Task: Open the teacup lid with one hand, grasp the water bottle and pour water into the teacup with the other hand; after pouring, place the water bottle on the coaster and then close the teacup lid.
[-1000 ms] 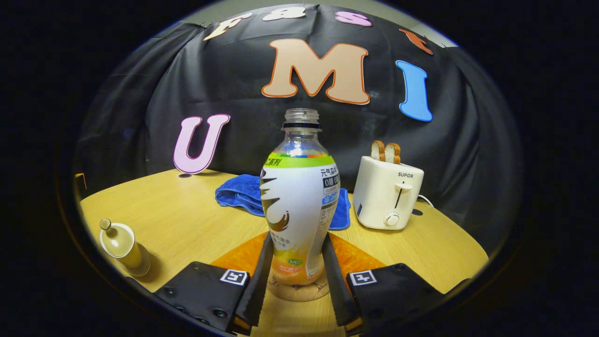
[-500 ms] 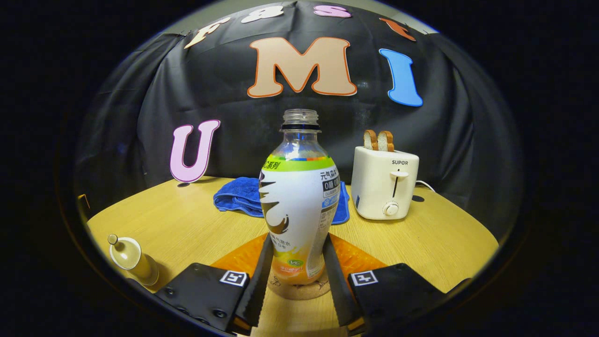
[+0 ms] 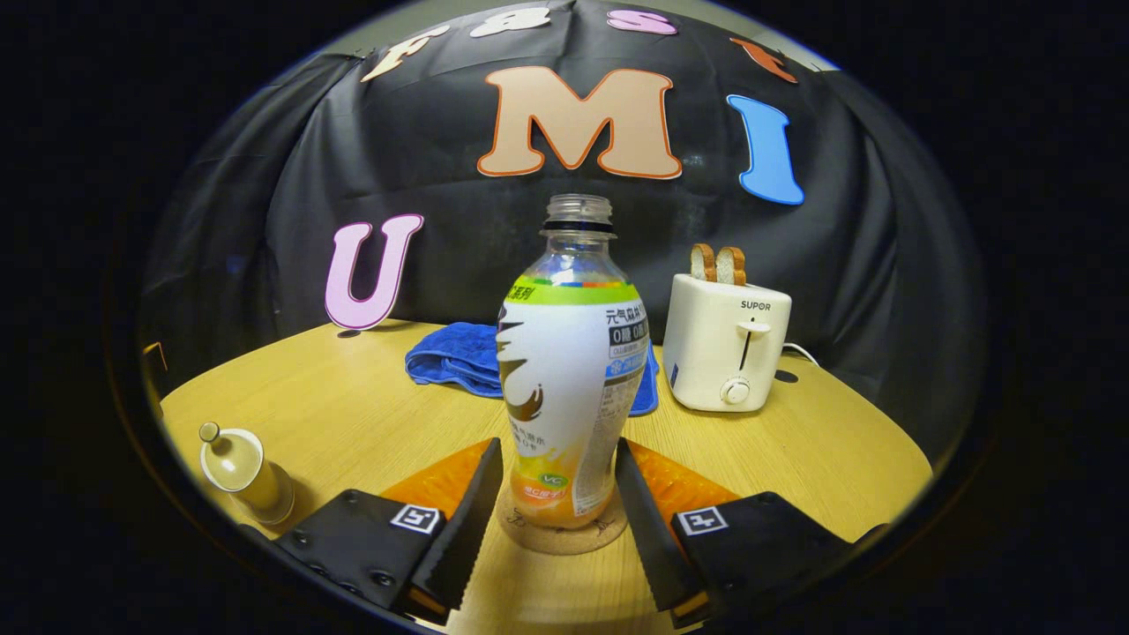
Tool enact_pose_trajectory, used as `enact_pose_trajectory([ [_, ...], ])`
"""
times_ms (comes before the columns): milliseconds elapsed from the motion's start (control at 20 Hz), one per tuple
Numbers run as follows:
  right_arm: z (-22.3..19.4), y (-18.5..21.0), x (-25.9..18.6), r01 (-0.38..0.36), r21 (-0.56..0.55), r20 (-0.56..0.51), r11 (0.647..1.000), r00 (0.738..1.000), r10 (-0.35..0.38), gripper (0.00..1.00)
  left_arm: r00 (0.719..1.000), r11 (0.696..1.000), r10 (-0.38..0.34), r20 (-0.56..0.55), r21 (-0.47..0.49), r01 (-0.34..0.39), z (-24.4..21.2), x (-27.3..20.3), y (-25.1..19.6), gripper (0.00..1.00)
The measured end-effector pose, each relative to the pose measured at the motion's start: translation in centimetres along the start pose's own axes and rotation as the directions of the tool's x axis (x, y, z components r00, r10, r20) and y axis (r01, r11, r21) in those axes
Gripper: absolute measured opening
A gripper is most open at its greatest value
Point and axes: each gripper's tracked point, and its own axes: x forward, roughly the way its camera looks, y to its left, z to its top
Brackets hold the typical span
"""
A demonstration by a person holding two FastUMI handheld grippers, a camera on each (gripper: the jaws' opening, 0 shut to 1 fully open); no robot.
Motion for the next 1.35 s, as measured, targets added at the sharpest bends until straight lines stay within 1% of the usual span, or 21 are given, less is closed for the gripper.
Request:
enact_pose_trajectory([
  [50, 0.1, -0.1, -0.3, 0.002, -0.005, 0.004, 1.0, 1.0, -0.002, 0.86, 1.0, 1.0, 0.001, 0.0, -0.002, -0.001, 0.0, 0.0, -0.1, 0.92],
  [150, 0.4, -0.3, -1.2, 0.009, -0.019, 0.031, 1.0, 0.999, -0.008, 0.88, 1.0, 1.0, 0.006, 0.005, -0.005, -0.005, 0.2, -0.2, -0.1, 0.92],
  [200, 0.6, -0.4, -1.8, 0.018, -0.032, 0.05, 0.999, 0.999, -0.016, 0.95, 1.0, 1.0, 0.011, 0.011, -0.007, -0.011, 0.4, -0.3, -0.1, 0.92],
  [250, 0.9, -0.8, -3.1, 0.026, -0.046, 0.073, 0.999, 0.997, -0.022, 0.95, 1.0, 1.0, 0.019, 0.016, -0.008, -0.018, 0.6, -0.4, 0.0, 0.92],
  [300, 1.2, -0.9, -4.2, 0.033, -0.052, 0.1, 0.998, 0.995, -0.028, 1.0, 0.999, 1.0, 0.027, 0.022, -0.008, -0.027, 0.8, -0.5, 0.1, 0.92],
  [350, 1.4, -0.9, -5.5, 0.04, -0.053, 0.125, 0.998, 0.992, -0.033, 0.95, 0.999, 0.999, 0.037, 0.026, -0.008, -0.037, 0.9, -0.7, 0.2, 0.92],
  [400, 1.6, -0.9, -6.7, 0.046, -0.052, 0.148, 0.998, 0.988, -0.038, 1.0, 0.998, 0.999, 0.05, 0.029, -0.006, -0.049, 1.0, -0.8, 0.3, 0.92],
  [450, 1.9, -1.1, -7.7, 0.053, -0.047, 0.169, 0.998, 0.985, -0.044, 1.0, 0.998, 0.998, 0.062, 0.031, -0.004, -0.062, 1.1, -0.9, 0.5, 0.92],
  [500, 2.0, -1.3, -8.8, 0.06, -0.037, 0.185, 0.998, 0.981, -0.052, 0.95, 0.997, 0.997, 0.073, 0.031, -0.002, -0.073, 1.1, -1.1, 0.7, 0.92],
  [600, 2.3, -1.3, -11.0, 0.07, -0.008, 0.211, 0.998, 0.975, -0.067, 0.95, 0.995, 0.996, 0.092, 0.034, -0.001, -0.092, 1.2, -1.4, 0.9, 0.93],
  [650, 2.3, -1.5, -11.6, 0.074, 0.004, 0.218, 0.997, 0.973, -0.073, 0.99, 0.994, 0.995, 0.101, 0.036, 0.002, -0.101, 1.3, -1.5, 1.0, 0.96],
  [700, 2.4, -1.7, -12.2, 0.08, 0.014, 0.223, 0.997, 0.971, -0.081, 0.97, 0.993, 0.994, 0.11, 0.039, 0.003, -0.11, 1.4, -1.6, 1.1, 0.92],
  [750, 2.2, -1.9, -13.0, 0.084, 0.027, 0.224, 0.996, 0.971, -0.088, 0.94, 0.992, 0.993, 0.118, 0.042, 0.007, -0.119, 1.5, -1.7, 1.2, 0.92],
  [800, 2.0, -2.0, -13.6, 0.081, 0.039, 0.224, 0.996, 0.971, -0.088, 0.99, 0.991, 0.992, 0.126, 0.043, 0.009, -0.126, 1.5, -1.8, 1.4, 0.96],
  [850, 1.8, -2.0, -14.2, 0.081, 0.049, 0.226, 0.996, 0.97, -0.09, 0.99, 0.989, 0.99, 0.137, 0.048, 0.012, -0.137, 1.5, -2.0, 1.6, 0.92],
  [1050, 1.6, -2.9, -15.8, 0.114, 0.047, 0.244, 0.992, 0.962, -0.122, 0.95, 0.982, 0.984, 0.179, 0.054, -0.003, -0.179, 1.4, -2.4, 2.0, 0.92],
  [1100, 1.4, -3.0, -15.9, 0.117, 0.043, 0.244, 0.992, 0.962, -0.124, 0.99, 0.982, 0.983, 0.183, 0.049, -0.007, -0.183, 1.3, -2.5, 2.0, 0.93],
  [1200, 1.4, -2.8, -16.3, 0.11, 0.036, 0.245, 0.993, 0.963, -0.115, 0.94, 0.98, 0.981, 0.196, 0.045, -0.014, -0.196, 1.1, -2.7, 2.1, 0.93],
  [1250, 1.4, -2.8, -16.3, 0.106, 0.036, 0.247, 0.994, 0.962, -0.112, 0.94, 0.978, 0.979, 0.205, 0.042, -0.016, -0.205, 0.8, -2.8, 2.2, 0.96],
  [1300, 1.5, -2.8, -16.2, 0.108, 0.037, 0.248, 0.993, 0.962, -0.114, 0.94, 0.976, 0.977, 0.213, 0.037, -0.019, -0.212, 0.6, -2.9, 2.4, 0.93],
  [1350, 1.5, -3.0, -16.3, 0.11, 0.036, 0.25, 0.993, 0.961, -0.116, 0.99, 0.976, 0.976, 0.217, 0.032, -0.022, -0.216, 0.4, -3.1, 2.4, 0.92],
])
